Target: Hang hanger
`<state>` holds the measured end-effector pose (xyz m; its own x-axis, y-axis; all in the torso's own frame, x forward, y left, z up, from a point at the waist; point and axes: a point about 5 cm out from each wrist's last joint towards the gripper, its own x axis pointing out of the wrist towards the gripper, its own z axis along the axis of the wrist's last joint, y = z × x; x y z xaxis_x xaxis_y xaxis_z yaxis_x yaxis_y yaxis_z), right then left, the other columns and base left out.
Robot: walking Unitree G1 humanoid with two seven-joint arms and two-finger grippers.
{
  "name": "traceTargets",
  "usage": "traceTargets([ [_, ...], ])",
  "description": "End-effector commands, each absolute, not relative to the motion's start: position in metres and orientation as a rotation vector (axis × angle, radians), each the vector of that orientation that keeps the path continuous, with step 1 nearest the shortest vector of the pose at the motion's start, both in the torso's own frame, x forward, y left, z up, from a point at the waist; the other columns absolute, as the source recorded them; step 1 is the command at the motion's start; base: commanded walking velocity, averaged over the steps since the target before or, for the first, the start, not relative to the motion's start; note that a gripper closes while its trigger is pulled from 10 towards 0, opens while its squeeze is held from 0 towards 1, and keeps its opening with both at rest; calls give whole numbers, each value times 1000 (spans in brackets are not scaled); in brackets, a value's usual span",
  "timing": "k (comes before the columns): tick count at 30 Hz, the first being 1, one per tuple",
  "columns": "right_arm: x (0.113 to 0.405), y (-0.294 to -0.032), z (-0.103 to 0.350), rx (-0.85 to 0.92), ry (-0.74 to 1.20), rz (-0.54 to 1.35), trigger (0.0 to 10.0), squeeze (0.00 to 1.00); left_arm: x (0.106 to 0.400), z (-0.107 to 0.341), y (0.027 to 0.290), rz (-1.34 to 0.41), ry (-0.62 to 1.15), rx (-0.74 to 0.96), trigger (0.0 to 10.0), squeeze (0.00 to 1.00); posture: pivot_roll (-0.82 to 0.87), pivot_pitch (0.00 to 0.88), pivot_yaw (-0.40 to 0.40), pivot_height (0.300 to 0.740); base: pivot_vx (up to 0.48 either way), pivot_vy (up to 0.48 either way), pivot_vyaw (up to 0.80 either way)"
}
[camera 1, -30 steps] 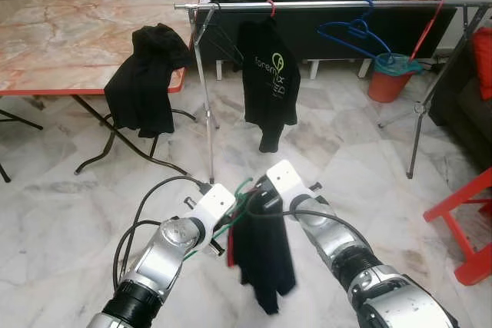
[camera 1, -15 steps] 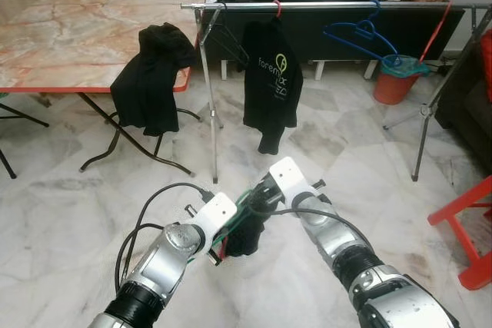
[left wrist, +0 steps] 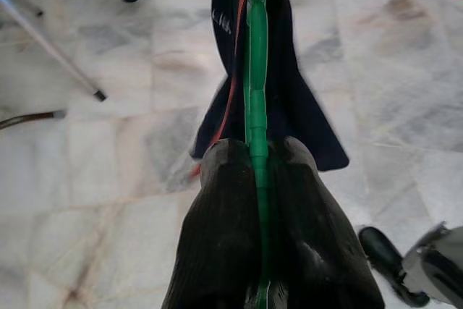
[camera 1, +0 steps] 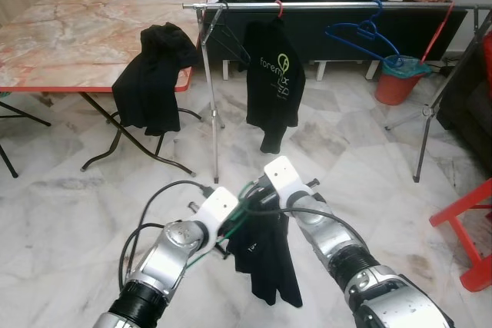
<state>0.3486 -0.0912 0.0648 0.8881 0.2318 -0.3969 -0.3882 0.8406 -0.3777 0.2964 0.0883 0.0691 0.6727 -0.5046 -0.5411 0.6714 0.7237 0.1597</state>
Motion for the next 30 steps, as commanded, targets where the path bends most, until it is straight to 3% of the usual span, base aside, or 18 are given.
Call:
traceTargets([
  [1,350,-88,70,-463,320,347,10000,0,293,72,83,-732,472,350,10000,0,-58,0,-22,740,0,0,0],
  [8,354,-99,73,-479,317,310,10000,0,278,68,82,-889,491,394,10000,0,-56,0,-25,740,0,0,0],
  [22,360,-114,78,-552,322,284,10000,0,274,65,87,-930,512,424,10000,0,-56,0,-25,740,0,0,0],
  [27,359,-116,76,-557,333,279,10000,0,273,63,88,-927,519,442,10000,0,-56,0,-25,740,0,0,0],
  [30,358,-115,75,-555,335,289,10000,0,285,64,93,-798,500,460,10000,0,-57,0,-27,740,0,0,0],
])
